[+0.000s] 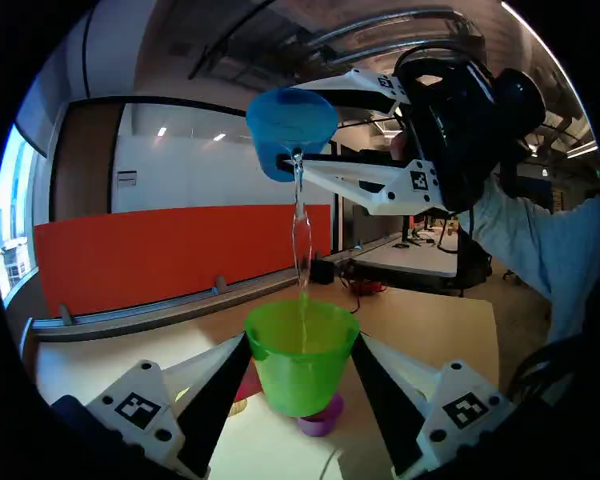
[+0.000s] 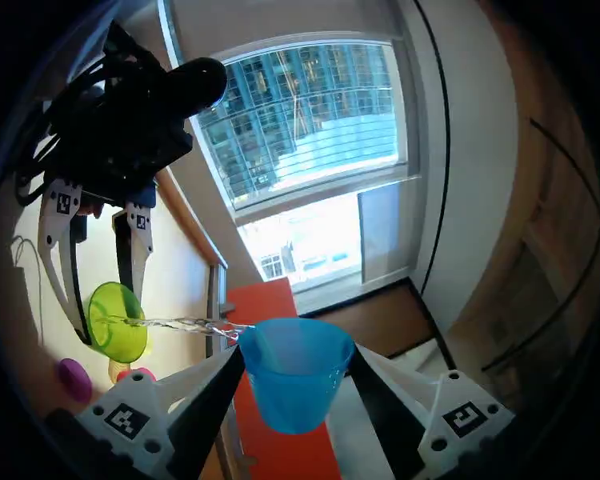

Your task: Pour water

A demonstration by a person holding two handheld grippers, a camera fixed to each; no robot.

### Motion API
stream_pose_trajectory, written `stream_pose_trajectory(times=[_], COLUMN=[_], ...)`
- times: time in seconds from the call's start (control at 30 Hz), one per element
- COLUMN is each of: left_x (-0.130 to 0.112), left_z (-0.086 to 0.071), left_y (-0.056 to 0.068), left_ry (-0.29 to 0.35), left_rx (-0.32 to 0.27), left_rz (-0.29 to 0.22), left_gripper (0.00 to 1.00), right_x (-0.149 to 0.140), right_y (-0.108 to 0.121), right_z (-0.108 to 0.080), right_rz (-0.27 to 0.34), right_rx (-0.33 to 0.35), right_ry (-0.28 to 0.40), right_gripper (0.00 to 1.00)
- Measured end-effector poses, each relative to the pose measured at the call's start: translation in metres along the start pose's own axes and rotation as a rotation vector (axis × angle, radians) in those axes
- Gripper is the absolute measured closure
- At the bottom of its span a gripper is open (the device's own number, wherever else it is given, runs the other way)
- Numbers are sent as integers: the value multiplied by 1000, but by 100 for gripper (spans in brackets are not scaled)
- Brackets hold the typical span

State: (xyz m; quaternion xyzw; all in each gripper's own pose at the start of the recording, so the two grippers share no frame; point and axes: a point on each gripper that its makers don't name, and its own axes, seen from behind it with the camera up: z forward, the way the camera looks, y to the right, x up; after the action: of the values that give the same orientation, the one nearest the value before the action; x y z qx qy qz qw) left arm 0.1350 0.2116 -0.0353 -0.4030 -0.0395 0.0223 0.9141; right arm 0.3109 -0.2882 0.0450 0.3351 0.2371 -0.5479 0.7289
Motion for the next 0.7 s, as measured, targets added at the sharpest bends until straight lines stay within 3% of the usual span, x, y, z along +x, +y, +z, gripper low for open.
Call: stream_pose_trajectory(times=[0.7], left_x=[4], left_z=[-2], left_y=[0], left_ry=[7], left_rx=[2], left_rz=[-4], left_gripper=[14], right_x=[9], right_y=[7], right_z=[5], right_rz=[-108], right_rx=[-16], right_ry=[4], right_gripper=[8])
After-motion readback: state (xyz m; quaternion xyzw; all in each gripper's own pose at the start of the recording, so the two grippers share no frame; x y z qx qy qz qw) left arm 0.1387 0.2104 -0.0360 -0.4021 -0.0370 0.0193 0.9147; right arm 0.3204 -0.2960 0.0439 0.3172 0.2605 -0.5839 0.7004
